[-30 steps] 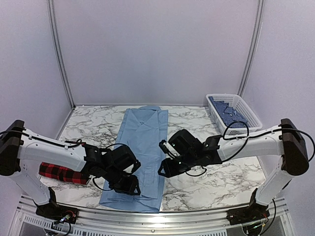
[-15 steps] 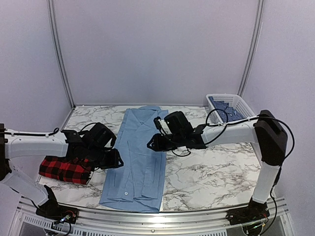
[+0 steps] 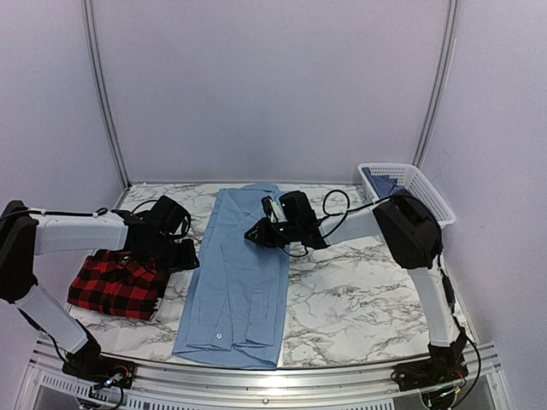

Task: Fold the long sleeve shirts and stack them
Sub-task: Move the rectangle-folded shirt to the center of the board.

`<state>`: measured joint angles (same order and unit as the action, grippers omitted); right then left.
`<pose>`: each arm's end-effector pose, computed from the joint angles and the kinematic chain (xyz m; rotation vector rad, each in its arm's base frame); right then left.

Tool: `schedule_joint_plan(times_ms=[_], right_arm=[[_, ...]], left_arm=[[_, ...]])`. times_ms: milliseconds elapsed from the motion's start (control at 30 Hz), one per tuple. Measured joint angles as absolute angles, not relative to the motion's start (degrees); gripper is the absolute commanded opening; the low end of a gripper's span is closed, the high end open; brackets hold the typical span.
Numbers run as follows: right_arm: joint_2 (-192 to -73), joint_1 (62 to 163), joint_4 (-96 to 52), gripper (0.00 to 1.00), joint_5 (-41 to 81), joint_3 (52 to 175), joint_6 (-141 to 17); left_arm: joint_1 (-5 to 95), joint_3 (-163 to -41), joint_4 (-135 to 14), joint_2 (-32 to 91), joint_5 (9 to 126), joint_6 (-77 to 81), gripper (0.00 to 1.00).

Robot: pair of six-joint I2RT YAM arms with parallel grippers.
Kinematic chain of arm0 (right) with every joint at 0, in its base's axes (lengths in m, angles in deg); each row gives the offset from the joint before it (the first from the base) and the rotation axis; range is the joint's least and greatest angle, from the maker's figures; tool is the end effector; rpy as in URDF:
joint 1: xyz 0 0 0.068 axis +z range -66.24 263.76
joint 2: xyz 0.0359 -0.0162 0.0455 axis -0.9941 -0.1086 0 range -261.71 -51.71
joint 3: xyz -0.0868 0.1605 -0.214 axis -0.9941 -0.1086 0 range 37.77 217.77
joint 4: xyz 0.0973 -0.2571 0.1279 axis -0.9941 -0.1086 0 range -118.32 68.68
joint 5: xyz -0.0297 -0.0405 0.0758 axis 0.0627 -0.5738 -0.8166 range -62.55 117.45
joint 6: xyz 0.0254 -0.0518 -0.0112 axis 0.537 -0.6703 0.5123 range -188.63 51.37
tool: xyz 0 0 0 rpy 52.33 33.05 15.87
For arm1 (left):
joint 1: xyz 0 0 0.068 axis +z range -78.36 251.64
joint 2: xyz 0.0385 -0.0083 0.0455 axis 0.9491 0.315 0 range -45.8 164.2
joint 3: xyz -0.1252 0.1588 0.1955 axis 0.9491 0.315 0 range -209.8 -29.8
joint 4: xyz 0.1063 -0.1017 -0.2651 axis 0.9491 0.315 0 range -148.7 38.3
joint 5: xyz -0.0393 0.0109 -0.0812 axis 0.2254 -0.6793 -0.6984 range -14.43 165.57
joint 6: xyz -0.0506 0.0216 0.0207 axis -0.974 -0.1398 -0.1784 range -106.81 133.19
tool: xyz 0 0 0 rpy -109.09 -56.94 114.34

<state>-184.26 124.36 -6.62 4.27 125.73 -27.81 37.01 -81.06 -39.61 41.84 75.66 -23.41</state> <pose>0.4072 0.3710 0.0978 -0.2683 2.2991 1.2248 0.2824 -0.1948 0.1667 -0.0455 2.6107 -0.4708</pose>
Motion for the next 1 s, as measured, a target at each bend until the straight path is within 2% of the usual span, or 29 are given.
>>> schedule_joint_plan(times_ms=[333,633,867,1000], right_arm=[[-192.00,118.99,-6.34,0.21,0.38,132.97,-25.08],[-195.03,114.09,-8.06,0.22,-2.96,137.75,-25.52],[-200.93,111.42,-14.40,0.23,-4.27,149.88,-27.86],[-203.32,110.33,-18.05,0.28,-4.86,155.24,-28.71]], left_arm=[[37.16,-81.74,-41.66,47.34,72.15,-20.70,0.35],[35.15,-81.96,-47.72,50.49,68.89,-25.29,0.35],[33.16,-84.78,-51.96,54.64,68.08,-29.99,0.34],[33.16,-86.24,-52.90,55.10,68.76,-31.23,0.35]])
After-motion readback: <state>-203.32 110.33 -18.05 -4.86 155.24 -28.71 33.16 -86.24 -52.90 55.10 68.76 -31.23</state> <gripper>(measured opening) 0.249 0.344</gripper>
